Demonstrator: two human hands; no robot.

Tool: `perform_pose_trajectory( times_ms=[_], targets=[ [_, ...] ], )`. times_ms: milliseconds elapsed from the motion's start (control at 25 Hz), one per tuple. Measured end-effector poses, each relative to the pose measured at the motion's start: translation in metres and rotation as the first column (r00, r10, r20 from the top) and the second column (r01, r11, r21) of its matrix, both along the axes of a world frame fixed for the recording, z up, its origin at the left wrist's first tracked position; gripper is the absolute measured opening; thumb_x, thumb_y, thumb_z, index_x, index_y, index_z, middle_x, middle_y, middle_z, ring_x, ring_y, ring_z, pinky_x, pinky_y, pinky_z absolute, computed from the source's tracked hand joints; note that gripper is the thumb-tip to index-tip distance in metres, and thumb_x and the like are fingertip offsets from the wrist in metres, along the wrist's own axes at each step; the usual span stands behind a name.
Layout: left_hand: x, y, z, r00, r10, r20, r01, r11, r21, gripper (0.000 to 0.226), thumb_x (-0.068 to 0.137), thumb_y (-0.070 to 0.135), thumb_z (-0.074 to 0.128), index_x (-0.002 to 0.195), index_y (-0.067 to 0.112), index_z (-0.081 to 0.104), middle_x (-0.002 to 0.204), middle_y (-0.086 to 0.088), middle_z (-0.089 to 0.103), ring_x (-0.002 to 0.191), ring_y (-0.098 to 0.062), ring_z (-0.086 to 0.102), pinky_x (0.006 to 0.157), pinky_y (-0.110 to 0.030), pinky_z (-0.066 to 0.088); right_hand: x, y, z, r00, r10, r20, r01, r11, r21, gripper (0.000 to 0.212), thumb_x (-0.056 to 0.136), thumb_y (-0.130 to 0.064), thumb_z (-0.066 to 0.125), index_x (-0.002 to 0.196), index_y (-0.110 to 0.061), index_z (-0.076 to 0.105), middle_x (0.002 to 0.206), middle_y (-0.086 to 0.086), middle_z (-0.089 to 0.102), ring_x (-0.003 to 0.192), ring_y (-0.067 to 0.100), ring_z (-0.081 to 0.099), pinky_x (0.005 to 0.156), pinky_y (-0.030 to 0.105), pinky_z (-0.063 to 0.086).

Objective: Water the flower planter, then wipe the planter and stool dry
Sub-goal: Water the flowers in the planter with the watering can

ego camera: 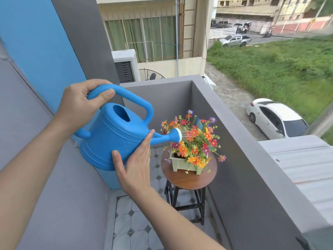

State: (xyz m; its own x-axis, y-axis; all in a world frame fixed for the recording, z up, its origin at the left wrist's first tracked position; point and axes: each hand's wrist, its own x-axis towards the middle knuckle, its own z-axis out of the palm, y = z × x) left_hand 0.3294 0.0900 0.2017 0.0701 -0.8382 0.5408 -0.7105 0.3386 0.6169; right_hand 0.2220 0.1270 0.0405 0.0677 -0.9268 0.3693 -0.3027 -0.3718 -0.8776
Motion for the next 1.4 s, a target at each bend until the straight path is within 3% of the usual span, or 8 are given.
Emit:
perform_pose_trajectory(
  times_ms=[240,400,640,880,1040,1120,1240,1400],
  targets=[
    [-0.012,0.000,0.006,0.997,-0.079,0.017,0.079,0.997,0.027,0.007,0.090,0.023,0.062,0.094,0.026,0.066,0.050,0.017,0.053,0.040,-0.004,0.042,0.044,-0.007,0.033,-0.003,0.012,0.004,0.998,-0.051,0.041,0.050,0.999,0.021,0.090,0.082,-0.074,0.025,0.134,-0.040,-0.039,0.159,0.006,-0.023,0.147,0.010,-0.016,0.121,0.031,-0.001],
    [-0.019,-0.005,0.003,0.999,-0.038,0.011,0.038,0.999,-0.018,0.010,0.090,0.026,0.062,0.097,0.023,0.067,0.053,0.026,0.055,0.045,0.003,0.046,0.050,-0.005,0.033,-0.014,0.001,0.005,0.995,-0.099,-0.002,0.099,0.995,-0.008,0.098,0.082,-0.075,0.020,0.142,-0.018,-0.033,0.157,0.004,-0.025,0.138,-0.004,-0.028,0.118,0.022,-0.008],
    [-0.016,-0.011,0.008,1.000,0.020,0.001,-0.020,1.000,-0.021,0.009,0.089,0.031,0.062,0.097,0.030,0.065,0.055,0.032,0.055,0.048,0.005,0.048,0.048,-0.004,0.033,-0.017,-0.004,0.018,0.998,-0.046,-0.041,0.047,0.999,0.023,0.096,0.087,-0.064,0.034,0.143,-0.016,-0.027,0.160,0.008,-0.017,0.147,0.015,-0.008,0.120,0.031,-0.001],
    [-0.013,-0.007,0.013,1.000,-0.020,0.019,0.019,0.998,0.055,0.008,0.088,0.031,0.063,0.087,0.039,0.064,0.060,0.000,0.052,0.042,-0.008,0.042,0.039,-0.011,0.036,-0.007,0.005,0.017,0.999,-0.003,-0.043,0.007,0.996,0.093,0.099,0.080,-0.072,0.023,0.141,-0.015,-0.030,0.160,0.009,-0.019,0.147,0.014,-0.012,0.119,0.028,-0.004],
    [-0.016,-0.009,0.009,1.000,-0.021,0.010,0.021,0.998,0.053,0.010,0.088,0.033,0.063,0.084,0.043,0.064,0.053,0.010,0.051,0.043,-0.007,0.042,0.040,-0.012,0.035,-0.012,0.006,0.015,0.999,-0.006,-0.040,0.010,0.995,0.100,0.100,0.081,-0.072,0.024,0.143,-0.013,-0.030,0.160,0.006,-0.022,0.141,0.003,-0.019,0.120,0.032,-0.003],
    [-0.016,-0.013,0.007,1.000,0.019,0.003,-0.019,0.999,0.034,0.004,0.087,0.034,0.063,0.090,0.036,0.067,0.057,0.010,0.054,0.046,-0.004,0.044,0.047,-0.012,0.037,-0.017,0.000,0.018,0.998,-0.021,-0.056,0.025,0.997,0.076,0.098,0.082,-0.070,0.024,0.143,-0.013,-0.028,0.160,0.008,-0.019,0.146,0.010,-0.014,0.121,0.033,-0.002],
    [-0.017,-0.018,0.009,0.997,0.072,-0.029,-0.072,0.997,-0.002,0.012,0.086,0.036,0.064,0.096,0.031,0.068,0.060,0.018,0.059,0.049,0.003,0.047,0.057,-0.023,0.040,-0.025,-0.012,0.023,0.995,-0.024,-0.100,0.029,0.998,0.050,0.098,0.082,-0.070,0.021,0.146,-0.011,-0.024,0.161,0.011,-0.014,0.148,0.018,-0.009,0.119,0.032,-0.003],
    [-0.017,-0.020,0.020,0.994,0.109,-0.021,-0.109,0.994,0.009,0.007,0.086,0.035,0.063,0.091,0.033,0.067,0.052,0.030,0.055,0.044,0.003,0.045,0.051,-0.021,0.038,-0.022,-0.018,0.030,0.994,0.015,-0.108,-0.007,0.997,0.077,0.102,0.083,-0.073,0.025,0.148,-0.008,-0.020,0.161,0.009,-0.014,0.148,0.017,-0.010,0.118,0.030,-0.005]
  ],
)
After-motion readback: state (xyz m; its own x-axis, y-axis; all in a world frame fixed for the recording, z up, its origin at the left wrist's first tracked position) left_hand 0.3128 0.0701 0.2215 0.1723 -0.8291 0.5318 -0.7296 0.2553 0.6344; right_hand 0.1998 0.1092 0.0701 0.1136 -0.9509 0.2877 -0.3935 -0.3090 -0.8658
